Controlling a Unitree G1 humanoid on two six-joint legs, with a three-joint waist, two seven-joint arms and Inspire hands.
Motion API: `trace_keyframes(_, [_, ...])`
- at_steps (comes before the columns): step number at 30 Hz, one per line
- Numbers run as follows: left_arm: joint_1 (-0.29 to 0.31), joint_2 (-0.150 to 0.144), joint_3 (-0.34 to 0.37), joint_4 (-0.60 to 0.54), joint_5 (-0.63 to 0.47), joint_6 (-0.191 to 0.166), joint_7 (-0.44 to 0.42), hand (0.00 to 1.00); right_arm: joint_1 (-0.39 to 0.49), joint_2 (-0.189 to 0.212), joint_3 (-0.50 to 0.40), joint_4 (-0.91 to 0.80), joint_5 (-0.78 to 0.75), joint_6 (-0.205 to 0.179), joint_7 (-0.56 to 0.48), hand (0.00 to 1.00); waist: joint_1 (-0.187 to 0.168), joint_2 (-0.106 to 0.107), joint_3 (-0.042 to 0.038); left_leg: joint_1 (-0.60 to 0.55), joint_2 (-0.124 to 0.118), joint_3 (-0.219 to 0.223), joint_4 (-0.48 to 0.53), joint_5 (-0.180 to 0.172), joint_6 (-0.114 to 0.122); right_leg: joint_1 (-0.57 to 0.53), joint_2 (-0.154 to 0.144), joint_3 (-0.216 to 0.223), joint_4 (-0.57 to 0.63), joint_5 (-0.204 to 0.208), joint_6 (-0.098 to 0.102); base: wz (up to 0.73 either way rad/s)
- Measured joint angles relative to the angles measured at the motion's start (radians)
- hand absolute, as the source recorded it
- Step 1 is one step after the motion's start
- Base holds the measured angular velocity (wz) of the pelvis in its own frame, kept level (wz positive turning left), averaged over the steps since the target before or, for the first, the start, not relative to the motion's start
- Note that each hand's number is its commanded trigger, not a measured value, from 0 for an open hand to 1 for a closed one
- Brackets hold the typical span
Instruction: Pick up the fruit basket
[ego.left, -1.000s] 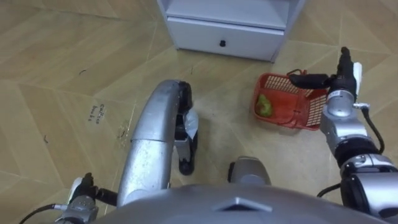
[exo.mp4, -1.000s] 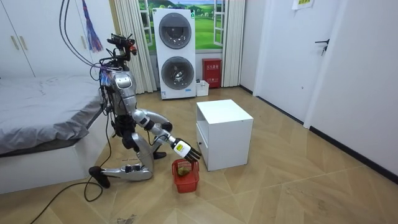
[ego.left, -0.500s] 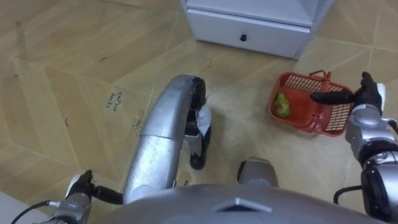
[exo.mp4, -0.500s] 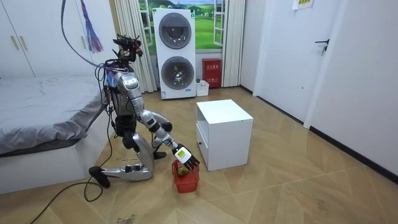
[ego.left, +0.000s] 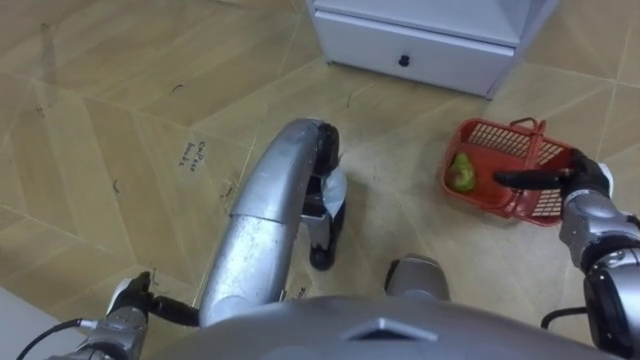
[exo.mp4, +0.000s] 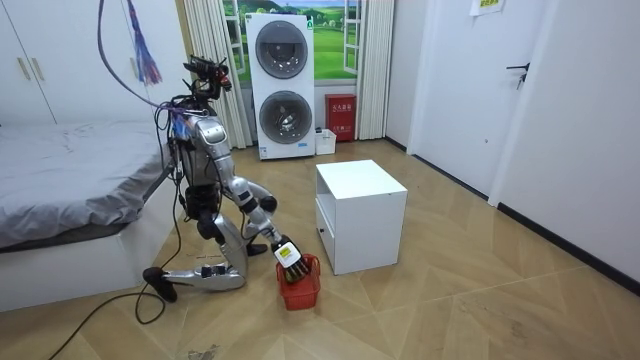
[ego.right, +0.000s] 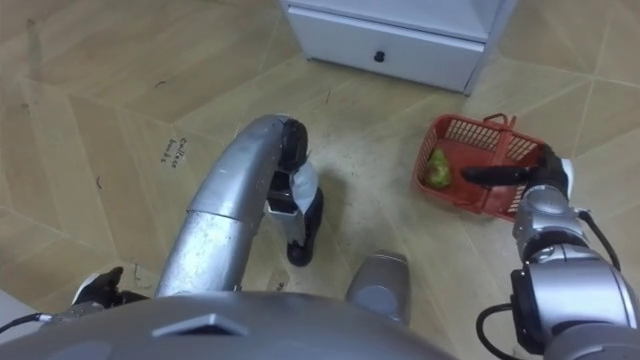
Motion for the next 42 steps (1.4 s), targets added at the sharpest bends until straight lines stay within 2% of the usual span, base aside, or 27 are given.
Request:
trace_keyframes(4, [0.000,0.000,0.000,0.001,0.000,0.005,-0.014,0.00,-0.001,0.000,0.014,0.000,0.021,0.000,0.021,0.00,0.013,0.000,-0.0003,-0.003,-0.002,0.000,0.001,0.001,0.002,0.000,0.000,-0.004,0.000,0.000,0.000,0.02])
trace_keyframes(5, [0.000,0.000,0.000,0.001,0.000,0.006,-0.019,0.00,-0.001,0.000,0.020,0.000,0.030,0.000,0.026,0.22,0.015,0.000,0.0001,-0.004,-0.002,0.000,0.001,0.001,0.002,0.000,0.000,-0.004,0.000,0.000,0.000,0.00])
trace_keyframes(6, [0.000,0.000,0.000,0.001,0.000,0.006,-0.021,0.00,-0.001,0.000,0.026,0.000,0.031,0.000,0.027,0.62,0.016,-0.001,0.0004,-0.004,-0.002,0.000,0.001,0.001,0.002,0.000,0.000,-0.004,0.000,0.000,0.000,0.00])
trace_keyframes(7, [0.000,0.000,-0.001,0.001,0.000,0.007,-0.022,0.00,-0.001,0.000,0.031,0.000,0.032,0.000,0.029,0.87,0.017,-0.001,0.0005,-0.004,-0.002,0.000,0.001,0.001,0.002,0.000,0.000,-0.005,0.000,0.000,0.000,0.00])
trace_keyframes(8, [0.000,0.000,-0.001,0.001,0.000,0.007,-0.022,0.00,-0.001,0.000,0.034,0.000,0.032,0.000,0.032,1.00,0.019,-0.001,0.0007,-0.004,-0.002,0.000,0.001,0.002,0.003,0.000,0.000,-0.005,0.000,0.000,0.000,0.00])
trace_keyframes(18, [-0.002,0.000,-0.002,0.001,0.000,0.008,-0.028,0.00,-0.001,0.000,0.037,0.032,0.032,0.002,0.051,1.00,0.029,0.000,0.0006,-0.005,-0.001,0.000,0.001,0.002,0.002,-0.001,0.000,-0.006,0.000,0.000,0.000,0.00])
trace_keyframes(22, [-0.003,0.000,-0.002,0.000,0.000,0.008,-0.032,0.00,-0.001,0.003,0.036,0.033,0.031,0.018,0.058,1.00,0.032,0.003,0.0014,-0.007,0.000,-0.001,0.002,0.002,0.002,-0.004,0.001,-0.005,0.000,0.000,0.000,0.00])
trace_keyframes(29, [-0.008,0.000,-0.002,0.001,-0.001,0.008,-0.039,0.00,-0.001,0.003,0.035,0.039,0.037,0.019,0.059,1.00,0.033,0.013,-0.0019,-0.007,0.000,-0.001,0.002,0.002,0.002,-0.003,0.001,-0.006,0.000,0.000,0.001,0.00])
trace_keyframes(42, [-0.008,-0.001,-0.002,0.002,-0.001,0.009,-0.044,0.00,-0.001,0.003,0.034,0.044,0.074,0.018,0.061,1.00,0.031,0.013,-0.0005,-0.006,-0.002,-0.002,0.002,0.002,0.002,0.000,0.001,-0.007,0.000,0.000,0.001,0.00])
